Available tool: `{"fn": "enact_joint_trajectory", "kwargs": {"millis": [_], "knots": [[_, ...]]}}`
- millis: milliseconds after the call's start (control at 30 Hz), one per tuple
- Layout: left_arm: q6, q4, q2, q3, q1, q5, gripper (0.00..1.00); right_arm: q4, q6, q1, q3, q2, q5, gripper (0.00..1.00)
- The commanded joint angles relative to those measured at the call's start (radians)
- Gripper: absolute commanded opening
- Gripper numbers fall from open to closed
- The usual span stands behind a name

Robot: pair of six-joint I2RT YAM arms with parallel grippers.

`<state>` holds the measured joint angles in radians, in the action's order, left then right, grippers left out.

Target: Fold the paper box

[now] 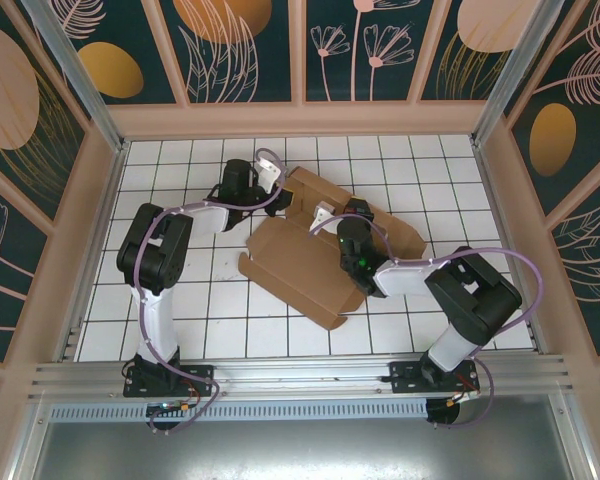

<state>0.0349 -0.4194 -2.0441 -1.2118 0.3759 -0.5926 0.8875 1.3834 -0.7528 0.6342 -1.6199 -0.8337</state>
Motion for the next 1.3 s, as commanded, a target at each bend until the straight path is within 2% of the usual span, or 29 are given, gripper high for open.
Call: {"fn": "enact_joint_trajectory", "kwargs": {"millis": [0, 167, 333, 367, 433, 500, 600, 700, 900, 967, 1067, 1133, 1267], "knots": [[-0.040, -0.066, 0.034, 0.018, 0.026, -0.020, 0.16, -0.039, -0.060, -0.028, 0.011, -0.034, 0.039, 0.00], [-0.044, -0.079, 0.038, 0.028, 0.027, -0.016, 0.07, -0.034, -0.078, -0.043, 0.012, -0.023, 0.046, 0.01], [-0.035, -0.063, 0.039, 0.027, 0.027, -0.039, 0.06, -0.124, -0.196, -0.072, 0.043, 0.022, 0.089, 0.12], [-0.035, -0.064, 0.040, 0.028, 0.026, -0.039, 0.06, -0.158, -0.227, -0.074, 0.053, 0.032, 0.100, 0.16], [-0.032, -0.063, 0.041, 0.029, 0.027, -0.038, 0.04, -0.238, -0.312, -0.076, 0.079, 0.054, 0.134, 0.40], [-0.029, -0.061, 0.042, 0.029, 0.027, -0.036, 0.00, -0.293, -0.390, -0.076, 0.095, 0.083, 0.174, 0.57], [-0.025, -0.055, 0.043, 0.026, 0.028, -0.044, 0.00, -0.415, -0.539, -0.074, 0.135, 0.138, 0.280, 0.68], [-0.013, -0.050, 0.032, 0.017, 0.027, -0.050, 0.00, -0.525, -0.675, -0.072, 0.175, 0.182, 0.433, 0.70], [-0.003, -0.047, 0.034, 0.015, 0.027, -0.035, 0.00, -0.491, -0.881, -0.035, 0.190, 0.262, 0.690, 0.70], [0.002, -0.048, 0.041, 0.015, 0.028, -0.029, 0.00, -0.455, -0.959, -0.016, 0.200, 0.283, 0.727, 0.70], [0.011, -0.013, 0.052, 0.005, 0.028, -0.016, 0.00, -0.406, -1.212, 0.010, 0.247, 0.296, 0.679, 0.69], [0.008, -0.025, 0.067, 0.021, 0.029, -0.004, 0.00, -0.435, -1.422, 0.055, 0.289, 0.285, 0.679, 0.66], [-0.026, -0.102, 0.084, 0.066, 0.037, 0.036, 0.00, -0.571, -1.693, 0.153, 0.376, 0.236, 0.732, 0.63]]}}
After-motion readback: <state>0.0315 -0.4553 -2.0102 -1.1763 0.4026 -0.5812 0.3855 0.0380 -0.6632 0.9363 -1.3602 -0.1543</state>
